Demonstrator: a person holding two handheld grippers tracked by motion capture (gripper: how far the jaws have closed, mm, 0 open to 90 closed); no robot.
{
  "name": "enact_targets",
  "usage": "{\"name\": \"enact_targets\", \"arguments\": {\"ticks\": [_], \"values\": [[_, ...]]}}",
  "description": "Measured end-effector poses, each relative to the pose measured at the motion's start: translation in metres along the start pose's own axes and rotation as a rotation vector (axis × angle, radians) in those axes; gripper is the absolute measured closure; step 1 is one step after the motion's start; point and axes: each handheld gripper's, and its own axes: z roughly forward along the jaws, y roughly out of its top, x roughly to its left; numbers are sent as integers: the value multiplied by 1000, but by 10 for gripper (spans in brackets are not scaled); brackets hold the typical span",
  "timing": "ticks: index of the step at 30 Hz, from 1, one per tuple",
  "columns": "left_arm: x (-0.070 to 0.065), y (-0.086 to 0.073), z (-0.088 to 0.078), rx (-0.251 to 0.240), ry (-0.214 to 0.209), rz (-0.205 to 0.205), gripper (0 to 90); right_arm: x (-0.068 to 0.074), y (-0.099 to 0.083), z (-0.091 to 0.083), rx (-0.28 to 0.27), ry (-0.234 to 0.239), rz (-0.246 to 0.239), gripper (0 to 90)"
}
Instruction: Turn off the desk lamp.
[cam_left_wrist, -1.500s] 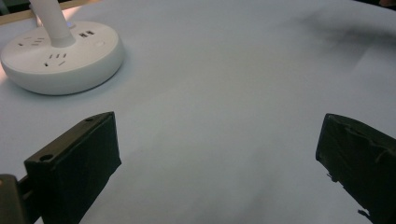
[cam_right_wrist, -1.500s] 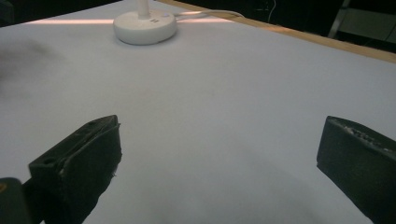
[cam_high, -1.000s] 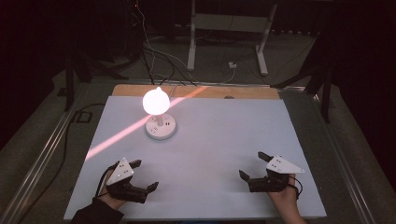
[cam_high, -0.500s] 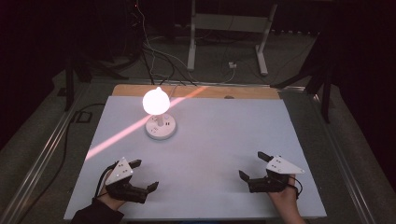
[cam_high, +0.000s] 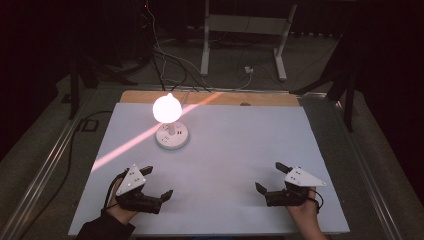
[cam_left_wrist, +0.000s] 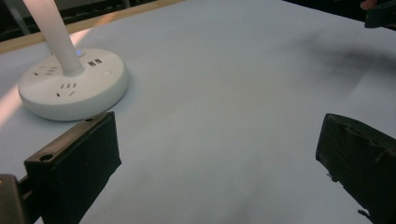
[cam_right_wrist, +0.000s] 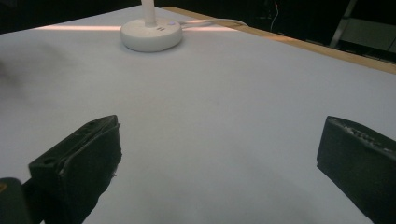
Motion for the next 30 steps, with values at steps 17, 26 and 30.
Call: {"name": "enact_targets", "arguments": {"ticks": [17,26,30], "values": [[4,22,16,-32,44,-24,4,0,1,-1,-7,9,0,0],[7,33,32,-40,64,-31,4,0,0,0,-8,18,7,0],[10,36,41,-36,70,-31,4,1,1,-1,-11,24,3,0]]}}
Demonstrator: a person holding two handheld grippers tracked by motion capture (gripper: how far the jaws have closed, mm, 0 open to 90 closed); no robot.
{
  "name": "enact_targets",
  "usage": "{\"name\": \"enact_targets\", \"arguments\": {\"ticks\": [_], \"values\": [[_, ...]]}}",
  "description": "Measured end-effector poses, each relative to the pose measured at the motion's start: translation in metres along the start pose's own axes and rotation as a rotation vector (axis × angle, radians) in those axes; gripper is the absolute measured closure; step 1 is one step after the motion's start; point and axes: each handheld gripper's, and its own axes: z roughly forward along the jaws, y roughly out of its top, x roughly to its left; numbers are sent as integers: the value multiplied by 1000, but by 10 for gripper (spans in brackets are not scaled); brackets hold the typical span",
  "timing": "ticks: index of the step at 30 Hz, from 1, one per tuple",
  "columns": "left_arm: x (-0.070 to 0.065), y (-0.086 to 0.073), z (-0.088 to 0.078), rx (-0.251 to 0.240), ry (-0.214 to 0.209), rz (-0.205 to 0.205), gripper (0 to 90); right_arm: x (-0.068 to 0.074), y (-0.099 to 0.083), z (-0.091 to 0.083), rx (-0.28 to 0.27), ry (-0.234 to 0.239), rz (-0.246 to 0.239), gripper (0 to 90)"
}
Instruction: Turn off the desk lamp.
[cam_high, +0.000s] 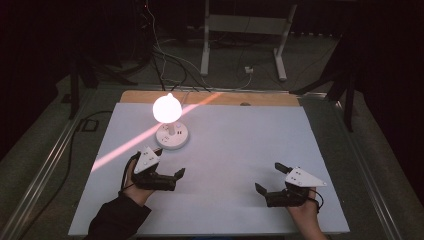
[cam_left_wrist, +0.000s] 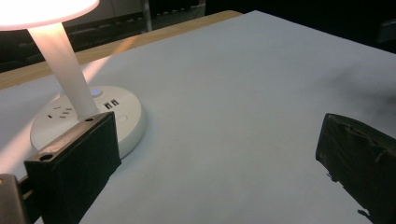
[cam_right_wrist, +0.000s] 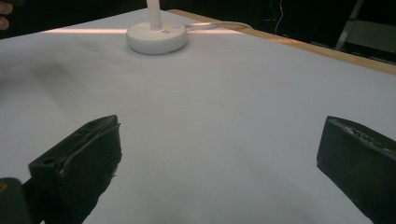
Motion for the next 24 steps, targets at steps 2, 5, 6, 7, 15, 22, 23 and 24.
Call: {"name": "enact_targets", "arguments": {"ticks": [2,5,6,7,15,22,23,24], "values": [[1,1,4,8,5,-8,4,0,0,0,-1,4,2,0],[3,3,9,22,-4,-17,4,1,0,0,-2,10,-4,0],[4,4,11,33,-6,-17,4,1,0,0,-2,10,-2,0],[5,5,13,38,-7,-18,4,1,0,0,-2,10,-2,0],[9,10,32,27,25,-44,4,1,0,-1,-7,22,3,0],[13,11,45,42,42,-61,23,1,0,-1,-10,30,2,0],[14,12,47,45,50,-63,29,1,0,-1,-11,31,6,0],[16,12,50,53,71,-62,35,0,0,-1,-10,31,6,0]]}}
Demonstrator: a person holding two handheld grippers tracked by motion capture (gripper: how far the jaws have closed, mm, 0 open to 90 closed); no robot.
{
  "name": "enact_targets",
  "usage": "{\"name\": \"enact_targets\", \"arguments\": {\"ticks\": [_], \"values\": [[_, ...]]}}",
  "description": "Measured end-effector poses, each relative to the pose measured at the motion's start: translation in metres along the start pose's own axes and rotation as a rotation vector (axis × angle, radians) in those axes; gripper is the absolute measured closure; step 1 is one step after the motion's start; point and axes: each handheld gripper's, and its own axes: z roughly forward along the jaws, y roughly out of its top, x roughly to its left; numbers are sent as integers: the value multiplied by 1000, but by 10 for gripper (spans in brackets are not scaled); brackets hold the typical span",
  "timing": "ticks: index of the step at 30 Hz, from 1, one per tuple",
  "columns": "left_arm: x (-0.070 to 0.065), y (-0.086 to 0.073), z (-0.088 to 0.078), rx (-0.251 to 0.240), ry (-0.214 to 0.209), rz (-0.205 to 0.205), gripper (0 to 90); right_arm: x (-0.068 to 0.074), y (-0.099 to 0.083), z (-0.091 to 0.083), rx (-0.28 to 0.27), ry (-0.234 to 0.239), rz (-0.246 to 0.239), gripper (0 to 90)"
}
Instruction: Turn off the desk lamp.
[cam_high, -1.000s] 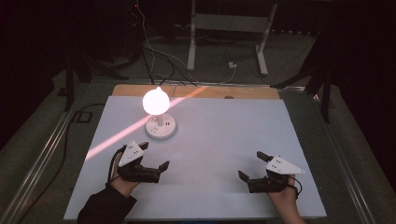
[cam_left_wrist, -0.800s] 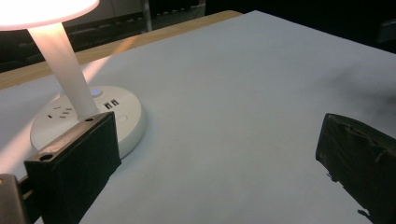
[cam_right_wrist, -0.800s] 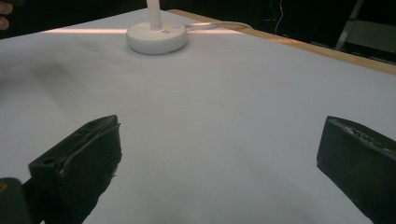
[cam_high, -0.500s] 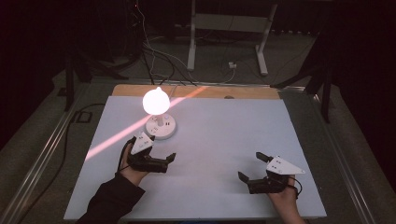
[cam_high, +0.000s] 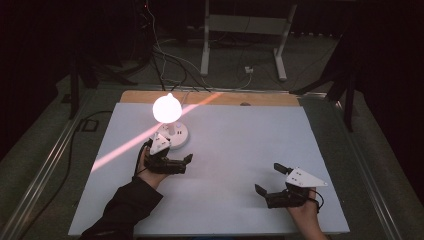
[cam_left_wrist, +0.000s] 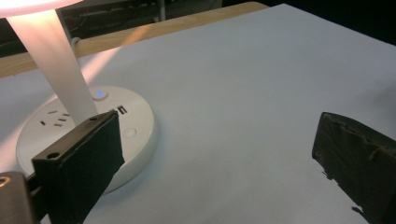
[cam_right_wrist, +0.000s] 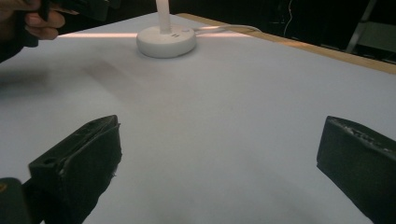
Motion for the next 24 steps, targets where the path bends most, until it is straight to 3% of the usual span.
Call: {"name": "enact_targets", "arguments": {"ticks": [12,17,22,24], "values": [[15,0,18,35,72,-35,168,0,0,0,1,4,4,0],[18,1,23,30,100,-31,327,0,0,0,-1,5,3,0],[19,3,31,27,174,-17,462,-1,0,-1,0,3,5,0],[19,2,33,22,203,-11,574,-1,0,-1,0,3,8,0]]}}
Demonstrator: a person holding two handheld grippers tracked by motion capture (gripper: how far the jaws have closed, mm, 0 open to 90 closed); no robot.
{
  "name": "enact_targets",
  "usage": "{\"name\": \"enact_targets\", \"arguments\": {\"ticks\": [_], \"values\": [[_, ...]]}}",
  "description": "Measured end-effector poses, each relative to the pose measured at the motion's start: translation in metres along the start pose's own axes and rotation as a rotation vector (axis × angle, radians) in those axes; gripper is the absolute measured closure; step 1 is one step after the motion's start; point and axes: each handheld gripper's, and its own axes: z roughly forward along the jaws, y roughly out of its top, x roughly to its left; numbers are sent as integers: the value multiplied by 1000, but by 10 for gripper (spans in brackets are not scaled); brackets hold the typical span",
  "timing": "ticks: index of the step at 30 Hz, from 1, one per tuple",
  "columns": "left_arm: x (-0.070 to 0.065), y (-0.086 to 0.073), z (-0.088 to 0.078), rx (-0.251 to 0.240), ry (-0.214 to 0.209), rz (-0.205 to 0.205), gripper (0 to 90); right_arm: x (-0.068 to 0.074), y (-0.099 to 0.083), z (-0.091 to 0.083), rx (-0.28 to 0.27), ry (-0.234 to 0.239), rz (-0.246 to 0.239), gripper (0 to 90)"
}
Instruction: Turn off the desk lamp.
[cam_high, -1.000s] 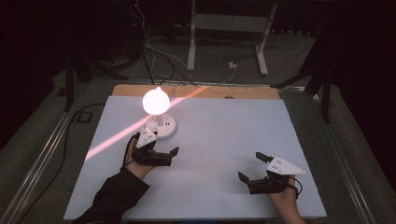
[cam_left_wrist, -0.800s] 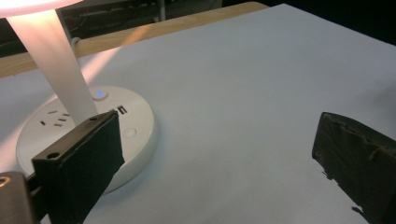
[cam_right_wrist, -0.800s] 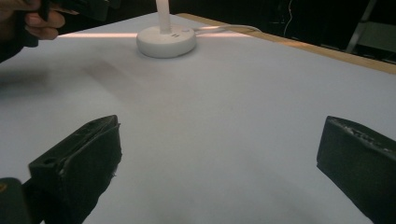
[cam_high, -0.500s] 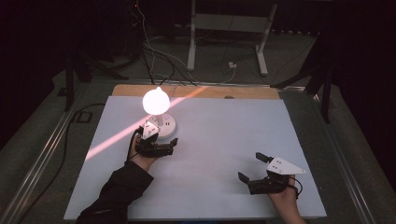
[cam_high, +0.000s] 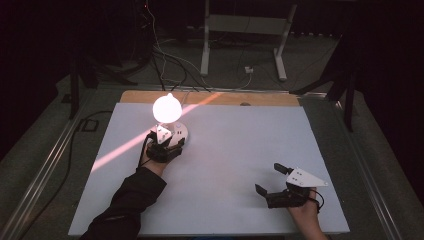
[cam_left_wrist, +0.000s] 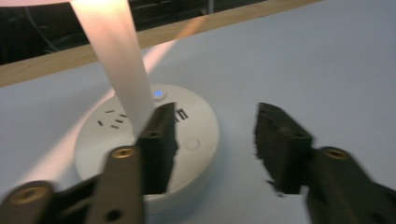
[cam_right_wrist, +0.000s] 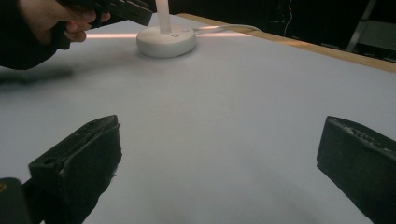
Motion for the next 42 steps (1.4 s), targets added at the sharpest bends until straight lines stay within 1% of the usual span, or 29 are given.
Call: {"name": "enact_targets", "arguments": {"ticks": [1,2,3,4,5,6,8,9,10,11,12,14,16,18,19,20,21,23,24,26,28,29,31,36,39,40,41,42], "values": [[0,0,0,0,0,0,598,0,0,0,0,1,0,0],[-1,0,2,-7,29,7,618,0,0,0,-1,0,-3,0],[-1,0,3,-9,39,8,656,0,0,0,-1,1,-4,0],[-1,-1,5,-10,49,4,682,0,0,0,-1,0,-4,0],[-1,-1,5,-10,49,4,696,0,0,0,-1,0,-4,0],[-1,-1,6,-7,61,-1,732,0,0,0,0,1,-1,0],[-2,-1,9,-3,69,5,762,0,0,-1,-1,1,-3,0],[-4,-1,12,4,71,16,777,0,0,0,-1,0,-4,0],[-4,-1,12,4,71,16,795,0,0,0,-1,0,-3,0],[-6,-1,14,9,84,28,816,0,0,0,0,0,-2,0],[-7,-1,15,13,89,33,820,0,0,0,1,1,-2,0],[-7,-1,17,14,89,35,861,0,0,-1,0,0,-5,0],[-5,-3,20,22,84,18,893,0,0,0,1,1,-3,0],[-4,-3,21,27,78,17,900,0,0,-1,2,1,-4,0],[-4,-4,23,30,76,29,900,0,0,-1,1,0,-5,0],[-4,-4,23,30,76,29,900,0,0,-1,0,1,-5,0],[-5,-4,24,29,75,39,900,0,0,-1,0,2,-3,0],[-5,-5,25,28,71,37,900,0,0,-1,2,2,-4,0],[-5,-5,27,29,79,51,900,0,0,-1,2,2,-4,0],[-5,-6,28,34,80,50,900,0,0,-1,-1,2,-5,0],[-5,-7,30,38,73,57,900,0,0,-1,0,1,-4,0],[-5,-8,31,38,75,63,900,0,0,-1,1,2,-4,0],[-5,-9,32,34,68,63,900,0,0,-1,1,2,-4,0],[-4,-10,31,20,69,74,900,0,0,-1,1,2,-4,0],[-4,-11,32,23,66,80,900,0,0,-1,3,2,-5,0],[-3,-11,32,25,64,79,900,0,0,-1,3,3,-4,0],[-2,-12,33,30,54,67,900,0,0,-1,2,3,-4,0],[-1,-12,34,33,62,71,900,0,0,-1,2,3,-4,0]]}}
